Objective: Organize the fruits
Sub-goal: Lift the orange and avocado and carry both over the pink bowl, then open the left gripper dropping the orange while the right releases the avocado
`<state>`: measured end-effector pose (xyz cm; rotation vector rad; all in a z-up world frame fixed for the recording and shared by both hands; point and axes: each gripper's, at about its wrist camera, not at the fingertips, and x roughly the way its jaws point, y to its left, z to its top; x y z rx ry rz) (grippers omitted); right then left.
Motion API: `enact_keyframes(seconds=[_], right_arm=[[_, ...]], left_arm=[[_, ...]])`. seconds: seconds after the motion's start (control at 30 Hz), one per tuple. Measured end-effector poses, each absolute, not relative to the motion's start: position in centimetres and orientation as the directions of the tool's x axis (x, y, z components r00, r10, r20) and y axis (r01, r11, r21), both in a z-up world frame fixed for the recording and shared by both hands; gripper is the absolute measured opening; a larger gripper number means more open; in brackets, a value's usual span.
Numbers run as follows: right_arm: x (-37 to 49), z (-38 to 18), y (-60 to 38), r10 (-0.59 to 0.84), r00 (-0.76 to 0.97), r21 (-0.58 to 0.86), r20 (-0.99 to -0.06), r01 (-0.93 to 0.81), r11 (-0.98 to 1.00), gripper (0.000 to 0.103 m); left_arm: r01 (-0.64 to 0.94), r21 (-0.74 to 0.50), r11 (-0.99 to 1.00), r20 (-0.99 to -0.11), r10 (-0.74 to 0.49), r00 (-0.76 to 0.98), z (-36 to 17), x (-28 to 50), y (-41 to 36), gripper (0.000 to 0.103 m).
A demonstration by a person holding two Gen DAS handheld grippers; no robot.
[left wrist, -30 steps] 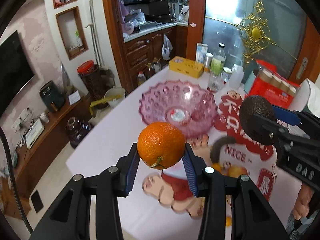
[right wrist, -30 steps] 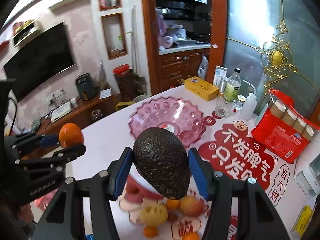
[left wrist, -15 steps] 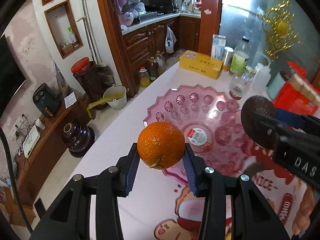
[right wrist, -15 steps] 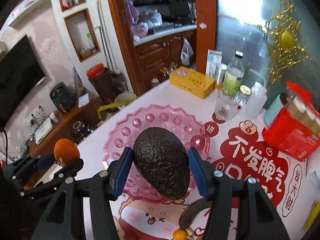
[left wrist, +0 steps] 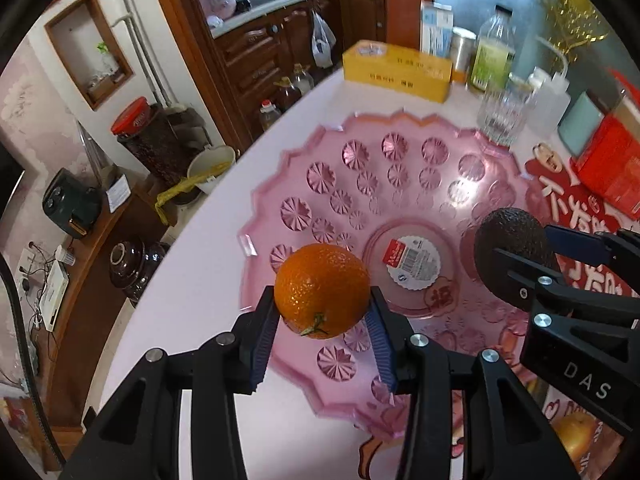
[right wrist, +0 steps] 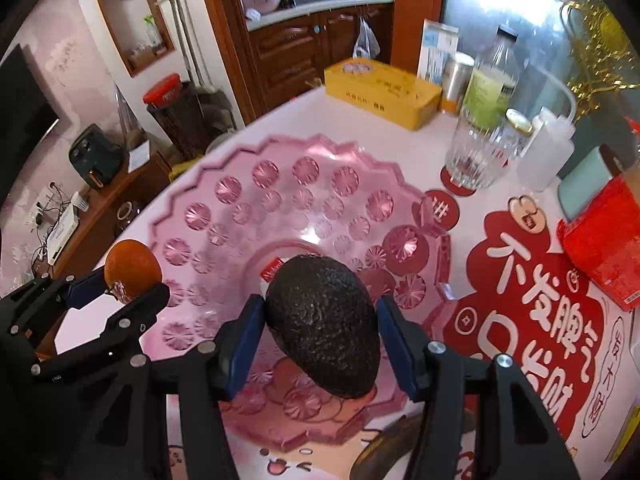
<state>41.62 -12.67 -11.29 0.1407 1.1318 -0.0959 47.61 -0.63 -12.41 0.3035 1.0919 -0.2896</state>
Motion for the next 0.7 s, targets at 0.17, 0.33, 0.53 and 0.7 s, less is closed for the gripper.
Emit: enact_keyframes(seconds=[0.17, 0.33, 0.53, 0.7], right_arm=[[42.9, -14.1, -12.7, -0.007, 0.374, 0.045, -0.927, 0.13, 0.99, 0.058], [43.7, -16.0, -12.5, -0.004, 0.356, 0.042, -0.935, 0.122, 0.992, 0.058], [44.1, -15.8, -12.5, 0.014, 0.391, 0.062, -0.92, 0.11, 0.992, 0.059], [44.3, -15.1, -11.7, 0.04, 0.413, 0.069, -0.91, 0.056, 0.996, 0.062]], left_arm=[[0.392, 0.103, 0.914, -0.917, -0.065, 0.393, -15.2, 48.8, -1.1, 0.043], [0.42, 0.142, 0.896, -0.913, -0.045, 0.405, -16.8, 48.9, -1.9, 0.043], [0.442, 0.133, 0.887, -0.908, -0.069, 0.412, -17.1, 48.6, -2.6, 0.076], [0.448, 0.199, 0.872, -0.881, -0.041, 0.472, -16.7, 47.7, -3.3, 0.091]])
